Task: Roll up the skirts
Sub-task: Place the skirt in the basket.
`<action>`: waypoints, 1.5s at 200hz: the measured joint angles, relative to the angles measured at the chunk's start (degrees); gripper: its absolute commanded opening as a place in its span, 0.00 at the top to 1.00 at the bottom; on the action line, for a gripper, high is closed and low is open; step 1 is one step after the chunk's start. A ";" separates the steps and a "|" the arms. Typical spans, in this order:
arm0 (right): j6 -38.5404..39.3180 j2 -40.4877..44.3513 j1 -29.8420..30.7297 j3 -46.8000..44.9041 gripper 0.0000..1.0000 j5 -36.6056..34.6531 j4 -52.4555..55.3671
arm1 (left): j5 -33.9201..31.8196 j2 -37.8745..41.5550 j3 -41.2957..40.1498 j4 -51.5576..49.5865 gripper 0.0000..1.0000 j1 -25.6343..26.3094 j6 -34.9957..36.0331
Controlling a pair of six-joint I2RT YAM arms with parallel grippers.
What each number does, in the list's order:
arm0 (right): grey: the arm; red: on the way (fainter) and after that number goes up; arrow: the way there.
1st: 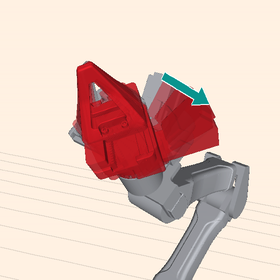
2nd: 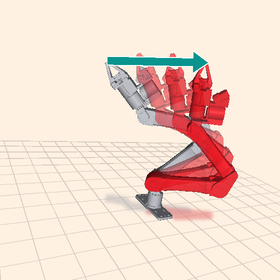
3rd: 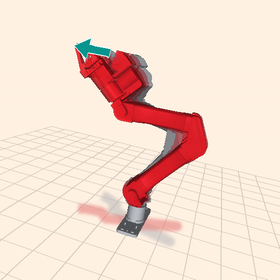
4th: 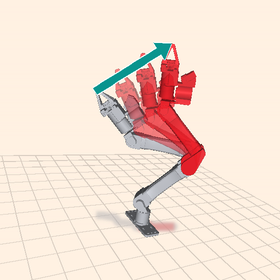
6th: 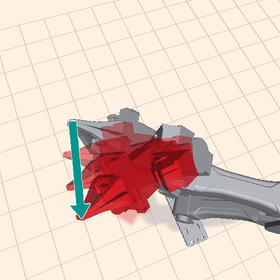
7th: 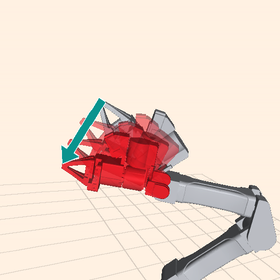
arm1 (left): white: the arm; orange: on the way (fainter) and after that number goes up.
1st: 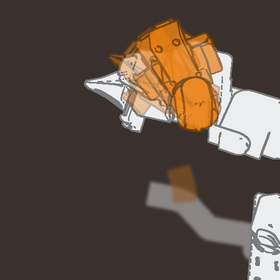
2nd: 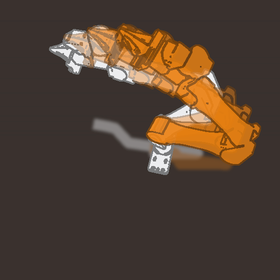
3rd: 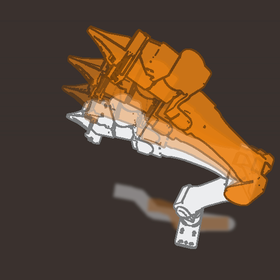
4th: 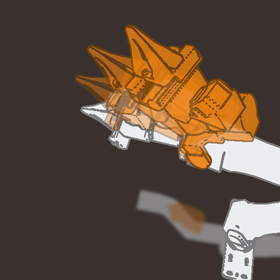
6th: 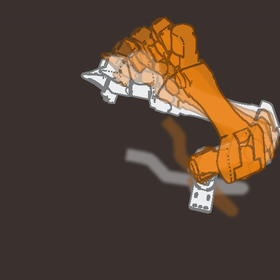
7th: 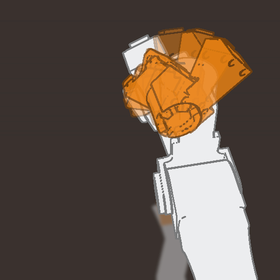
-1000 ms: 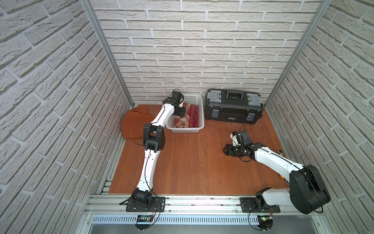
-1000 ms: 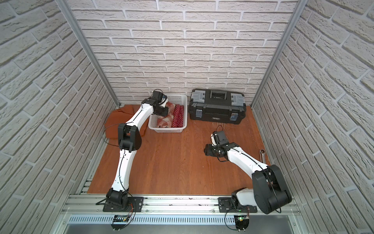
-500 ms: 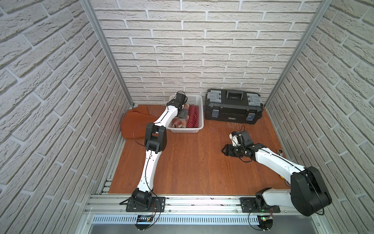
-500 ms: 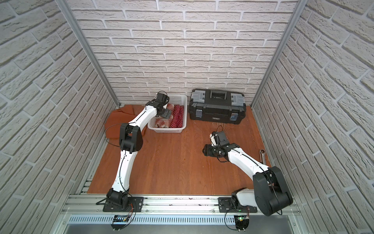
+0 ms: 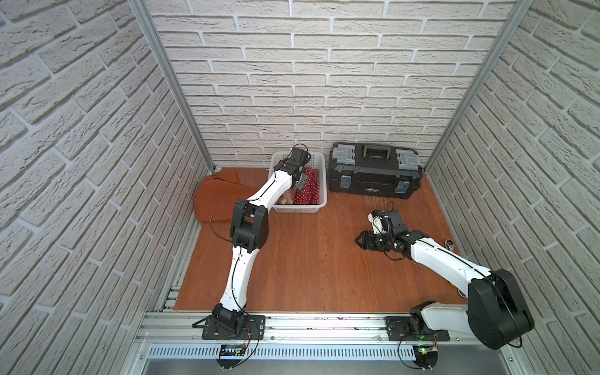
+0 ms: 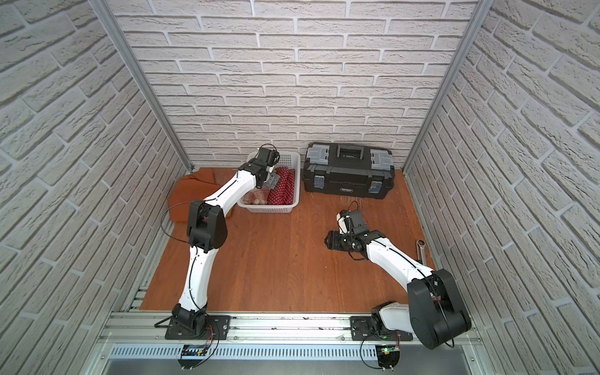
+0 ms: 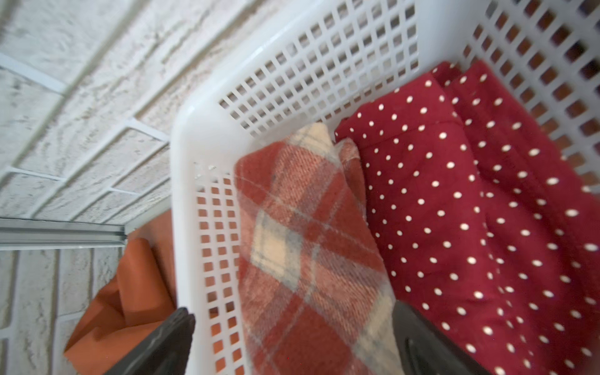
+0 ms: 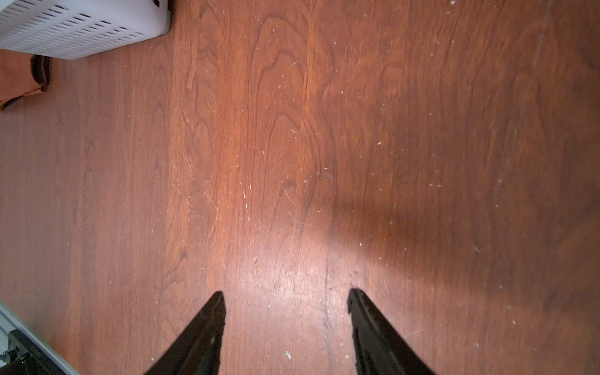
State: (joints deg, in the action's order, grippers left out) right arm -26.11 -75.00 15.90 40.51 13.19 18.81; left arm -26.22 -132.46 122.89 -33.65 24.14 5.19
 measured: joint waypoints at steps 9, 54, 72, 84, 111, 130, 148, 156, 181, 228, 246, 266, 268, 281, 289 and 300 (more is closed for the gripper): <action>0.00 0.07 0.02 -0.02 0.39 0.00 -0.02 | -0.46 0.63 -0.04 -0.02 0.02 0.02 -0.02; -0.04 0.11 0.42 -0.04 0.46 0.00 -0.24 | -3.30 12.09 -12.74 1.75 0.39 2.29 -1.64; -0.02 0.11 0.81 -0.04 0.52 0.04 -0.44 | -3.28 19.65 -21.46 3.17 0.86 4.07 -5.53; 0.00 0.11 1.14 -0.02 0.53 0.17 -0.66 | -2.67 24.37 -27.43 4.83 1.00 5.01 -8.37; -0.02 0.09 1.86 -0.04 0.55 0.46 -0.98 | -2.62 29.55 -37.05 7.54 1.00 4.76 -15.45; 0.00 0.09 2.12 -0.04 0.55 0.63 -1.07 | -2.51 31.76 -44.59 10.12 1.00 5.09 -18.95; 0.00 0.09 2.21 -0.07 0.55 0.68 -1.16 | -1.16 35.41 -52.92 11.41 1.00 7.41 -21.99; 0.00 0.09 2.25 -0.07 0.55 0.68 -1.27 | -0.02 36.98 -55.74 11.78 1.00 8.52 -23.39; -0.02 0.07 2.45 -0.09 0.55 0.92 -1.57 | 4.46 38.53 -60.65 13.92 1.00 10.54 -27.08; -0.02 -0.07 3.26 -0.09 0.55 1.27 -1.92 | 8.76 25.90 -56.22 20.87 1.00 7.15 -28.63; -0.02 0.07 3.48 -0.09 0.55 1.25 -1.92 | 10.19 22.32 -53.44 22.08 1.00 5.68 -28.68; 0.00 0.24 3.78 -0.09 0.55 1.20 -1.92 | 11.45 20.24 -51.01 23.52 1.00 4.66 -28.39; 0.00 0.24 3.80 -0.09 0.55 1.20 -1.92 | 11.58 20.06 -50.75 23.56 1.00 4.57 -28.39; 0.00 0.26 3.96 -0.09 0.55 1.16 -1.90 | 12.52 18.88 -49.13 23.26 1.00 4.04 -28.24; 0.00 0.26 4.00 -0.09 0.55 1.05 -1.90 | 13.11 18.25 -48.28 22.77 1.00 4.04 -28.09; 0.00 0.26 4.11 -0.09 0.55 0.96 -1.90 | 14.80 17.09 -46.90 22.10 1.00 4.04 -27.76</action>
State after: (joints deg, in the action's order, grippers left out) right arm -26.11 -74.74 20.01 40.42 14.15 16.91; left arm -11.42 -115.37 75.99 -11.55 28.18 -22.57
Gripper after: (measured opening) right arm 0.451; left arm 0.040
